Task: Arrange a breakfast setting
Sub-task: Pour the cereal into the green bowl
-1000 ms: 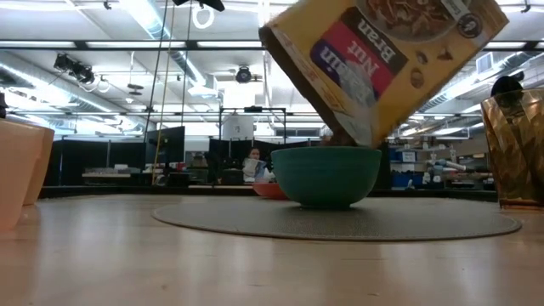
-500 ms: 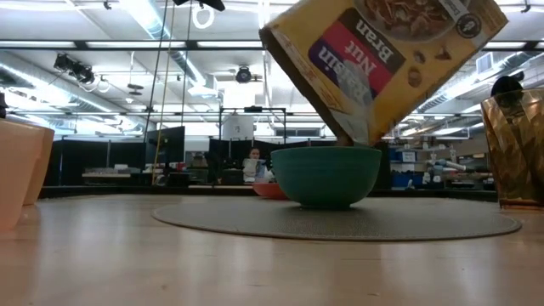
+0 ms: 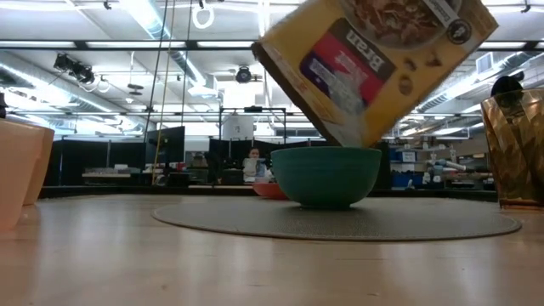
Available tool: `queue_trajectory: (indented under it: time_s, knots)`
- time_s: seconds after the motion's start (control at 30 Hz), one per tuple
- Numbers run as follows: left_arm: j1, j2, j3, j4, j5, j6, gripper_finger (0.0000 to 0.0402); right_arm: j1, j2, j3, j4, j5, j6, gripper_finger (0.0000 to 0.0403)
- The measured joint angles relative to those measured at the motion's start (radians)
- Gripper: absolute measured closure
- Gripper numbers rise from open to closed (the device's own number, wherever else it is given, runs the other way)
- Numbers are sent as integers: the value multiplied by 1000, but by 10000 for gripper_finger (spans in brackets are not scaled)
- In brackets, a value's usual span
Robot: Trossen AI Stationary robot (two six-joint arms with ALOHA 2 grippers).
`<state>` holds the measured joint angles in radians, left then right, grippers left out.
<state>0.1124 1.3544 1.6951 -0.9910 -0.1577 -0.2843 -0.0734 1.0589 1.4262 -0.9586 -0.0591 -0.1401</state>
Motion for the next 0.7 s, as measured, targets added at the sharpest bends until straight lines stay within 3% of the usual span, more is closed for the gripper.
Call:
queue_trajectory:
  time_s: [0.33, 0.7]
  knots:
    - [-50, -49, -1, 21, 0, 7, 192, 2, -14, -47, 11, -42, 56, 251]
    - [-56, -172, 0, 177, -1, 40, 192, -2, -144, -73, 76, -2, 96, 251]
